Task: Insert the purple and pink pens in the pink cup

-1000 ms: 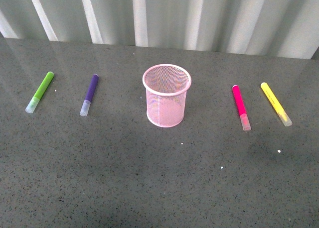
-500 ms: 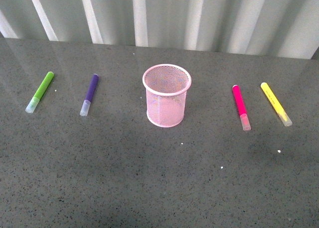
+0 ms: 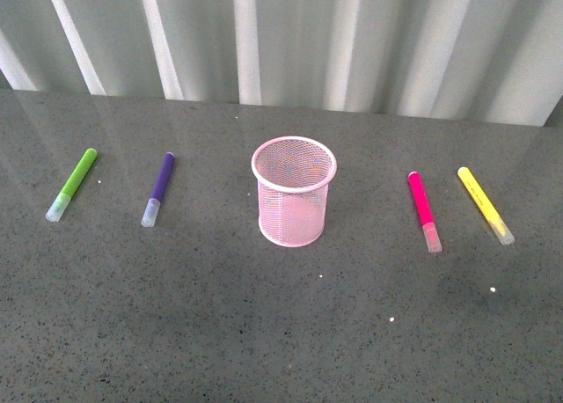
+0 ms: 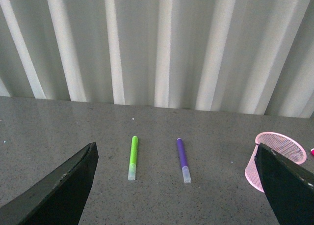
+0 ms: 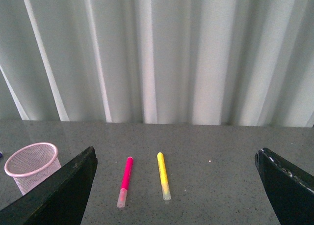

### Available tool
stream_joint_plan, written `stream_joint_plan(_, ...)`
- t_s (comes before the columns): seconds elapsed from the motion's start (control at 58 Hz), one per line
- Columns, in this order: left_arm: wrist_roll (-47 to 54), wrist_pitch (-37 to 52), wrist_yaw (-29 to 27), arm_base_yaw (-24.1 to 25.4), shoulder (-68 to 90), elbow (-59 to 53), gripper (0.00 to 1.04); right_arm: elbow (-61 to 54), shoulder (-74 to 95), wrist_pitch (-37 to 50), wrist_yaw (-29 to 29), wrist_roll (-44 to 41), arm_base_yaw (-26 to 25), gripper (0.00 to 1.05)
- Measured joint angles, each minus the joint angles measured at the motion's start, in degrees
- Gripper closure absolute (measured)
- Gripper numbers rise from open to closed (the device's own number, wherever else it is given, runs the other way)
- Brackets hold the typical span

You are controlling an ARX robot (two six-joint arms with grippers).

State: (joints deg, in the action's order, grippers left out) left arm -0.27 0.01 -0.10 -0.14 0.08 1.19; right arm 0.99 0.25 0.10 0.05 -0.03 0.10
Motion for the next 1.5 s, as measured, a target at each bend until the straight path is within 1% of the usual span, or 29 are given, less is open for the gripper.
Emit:
stream_joint_plan(0.207, 0.0, 0.0, 0.0, 0.0, 0.0, 0.0, 0.07, 0.0, 0.0, 0.0, 0.0, 0.0, 0.0, 0.07)
stream_joint_plan(0.224, -0.9, -1.3, -1.3, -0.4, 0.8, 0.3, 0.07, 0.0, 0.0, 0.0, 0.0, 0.0, 0.0, 0.07)
stream_joint_plan(0.241, -3.2, -5.4, -3.5, -1.3, 2.4, 1.7, 0.07, 0.0, 0.0, 0.0, 0.0, 0.0, 0.0, 0.07)
stream_joint_plan(0.276, -6.5, -10.3, -6.5, -2.4, 5.0, 3.5, 0.07, 0.0, 0.0, 0.0, 0.0, 0.0, 0.0, 0.07)
stream_joint_plan(0.31, -9.5, -15.1, -7.2, -2.6, 8.8, 5.6, 0.07, 0.0, 0.0, 0.0, 0.0, 0.0, 0.0, 0.07)
stream_joint_plan(0.345, -13.5, -17.5, -5.2, -1.2, 13.4, 6.8, 0.07, 0.0, 0.0, 0.0, 0.1, 0.0, 0.0, 0.07)
stream_joint_plan(0.379, -15.5, -16.1, -0.4, 1.1, 16.8, 6.9, 0.07, 0.0, 0.0, 0.0, 0.0, 0.0, 0.0, 0.07)
stream_joint_plan(0.397, -15.7, -15.7, 0.2, 1.6, 17.3, 7.0, 0.07, 0.0, 0.0, 0.0, 0.0, 0.0, 0.0, 0.07)
stream_joint_plan(0.414, -16.8, -13.2, 2.9, 4.6, 21.0, 7.5, 0.07, 0.0, 0.0, 0.0, -0.1, 0.0, 0.0, 0.07)
stream_joint_plan(0.431, -17.2, -12.0, 3.7, 6.1, 22.9, 7.9, 0.07, 0.0, 0.0, 0.0, -0.1, 0.0, 0.0, 0.07)
stream_joint_plan(0.448, -17.9, -9.2, 4.9, 8.7, 27.1, 9.8, 0.07, 0.0, 0.0, 0.0, -0.1, 0.0, 0.0, 0.07)
stream_joint_plan(0.466, -17.8, -7.3, 5.2, 9.4, 29.7, 11.2, 0.07, 0.0, 0.0, 0.0, 0.1, 0.0, 0.0, 0.07)
stream_joint_plan(0.5, -17.2, -2.4, 3.8, 10.4, 36.5, 15.0, 0.07, 0.0, 0.0, 0.0, 0.0, 0.0, 0.0, 0.07)
stream_joint_plan(0.517, -17.1, 0.4, 4.0, 10.3, 40.7, 17.7, 0.07, 0.0, 0.0, 0.0, 0.0, 0.0, 0.0, 0.07)
stream_joint_plan(0.569, -16.1, 4.3, 4.3, 8.7, 48.8, 22.9, 0.07, 0.0, 0.0, 0.0, 0.1, 0.0, 0.0, 0.07)
stream_joint_plan(0.638, -14.5, 5.6, 4.2, 6.7, 56.7, 28.1, 0.07, 0.0, 0.0, 0.0, -0.1, 0.0, 0.0, 0.07)
stream_joint_plan(0.759, -10.1, 3.1, 5.2, 2.3, 69.8, 37.7, 0.07, 0.0, 0.0, 0.0, 0.0, 0.0, 0.0, 0.07)
stream_joint_plan(0.81, -8.4, 0.7, 6.9, 0.5, 73.9, 41.4, 0.07, 0.0, 0.0, 0.0, 0.0, 0.0, 0.0, 0.07)
stream_joint_plan(0.948, -5.5, -4.7, 9.2, -2.8, 82.2, 48.9, 0.07, 0.0, 0.0, 0.0, 0.0, 0.0, 0.0, 0.07)
stream_joint_plan(1.086, -4.4, -6.1, 10.1, -4.2, 88.6, 53.0, 0.07, 0.0, 0.0, 0.0, 0.0, 0.0, 0.0, 0.07)
stream_joint_plan(1.397, -1.9, -3.1, 4.9, -6.8, 105.2, 60.5, 0.07, 0.0, 0.0, 0.0, 0.0, 0.0, 0.0, 0.07)
stream_joint_plan(1.5, -1.0, -0.8, 4.8, -7.7, 110.1, 62.8, 0.07, 0.0, 0.0, 0.0, 0.0, 0.0, 0.0, 0.07)
